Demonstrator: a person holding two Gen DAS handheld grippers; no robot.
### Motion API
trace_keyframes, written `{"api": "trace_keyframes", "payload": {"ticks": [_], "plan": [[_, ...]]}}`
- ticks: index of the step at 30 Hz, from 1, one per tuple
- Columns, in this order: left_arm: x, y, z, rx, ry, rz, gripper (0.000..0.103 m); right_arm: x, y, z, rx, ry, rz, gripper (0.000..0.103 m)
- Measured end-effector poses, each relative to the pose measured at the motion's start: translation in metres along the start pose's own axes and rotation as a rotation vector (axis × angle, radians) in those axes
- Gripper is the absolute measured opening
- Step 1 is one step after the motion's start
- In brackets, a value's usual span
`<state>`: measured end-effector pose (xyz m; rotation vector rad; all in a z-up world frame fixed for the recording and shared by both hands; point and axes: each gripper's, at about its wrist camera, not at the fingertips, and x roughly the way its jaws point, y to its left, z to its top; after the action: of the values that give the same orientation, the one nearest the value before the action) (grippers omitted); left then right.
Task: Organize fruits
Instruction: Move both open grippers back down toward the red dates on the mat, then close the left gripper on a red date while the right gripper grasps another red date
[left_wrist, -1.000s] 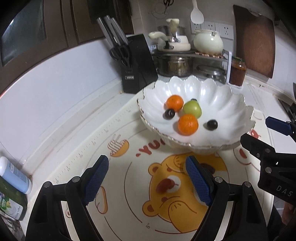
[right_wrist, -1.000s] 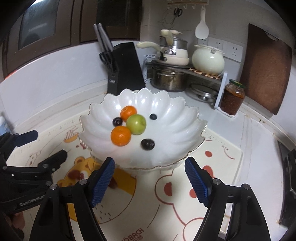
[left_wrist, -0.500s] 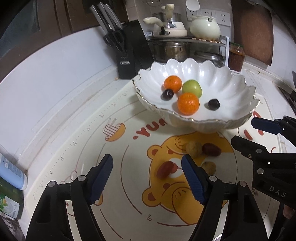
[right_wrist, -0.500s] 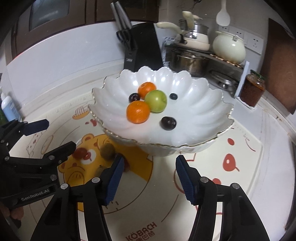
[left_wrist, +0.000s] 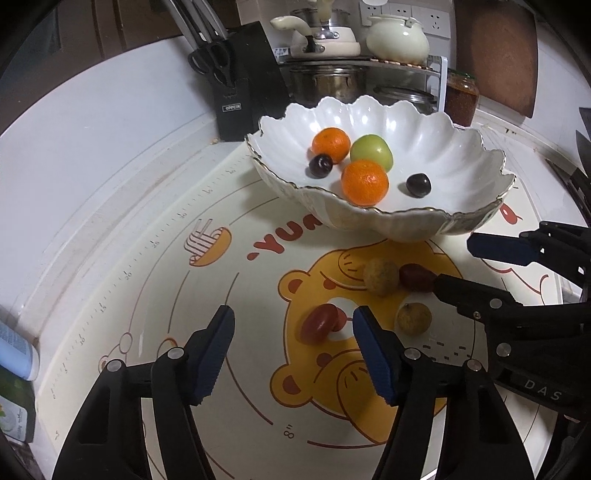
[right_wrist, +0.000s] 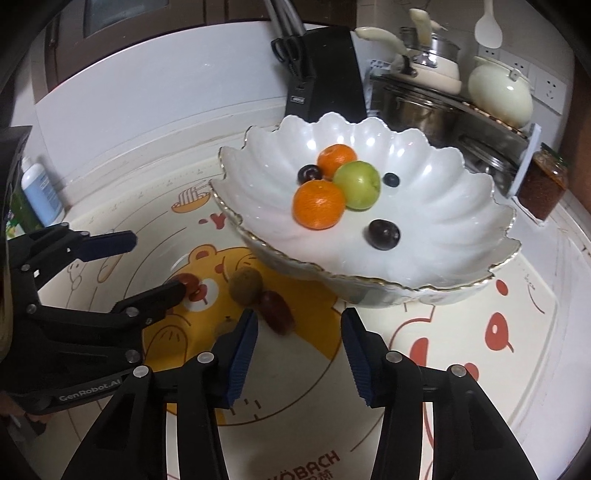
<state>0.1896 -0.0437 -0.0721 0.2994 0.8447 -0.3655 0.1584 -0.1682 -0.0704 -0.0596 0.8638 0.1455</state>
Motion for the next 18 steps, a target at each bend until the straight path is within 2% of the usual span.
{"api": "trace_keyframes", "payload": {"ticks": [9,18], "plan": [[0.011,0.0,-0.002,0.003,0.024,-0.024,0.061,0.008,0.003,0.002,-0.03,0.023,0.033,0.036],[0.024,0.0,-0.002,0.001,0.052,-0.053,0.046,0.024,0.004,0.003,-0.029,0.062,0.076,0.03]]}}
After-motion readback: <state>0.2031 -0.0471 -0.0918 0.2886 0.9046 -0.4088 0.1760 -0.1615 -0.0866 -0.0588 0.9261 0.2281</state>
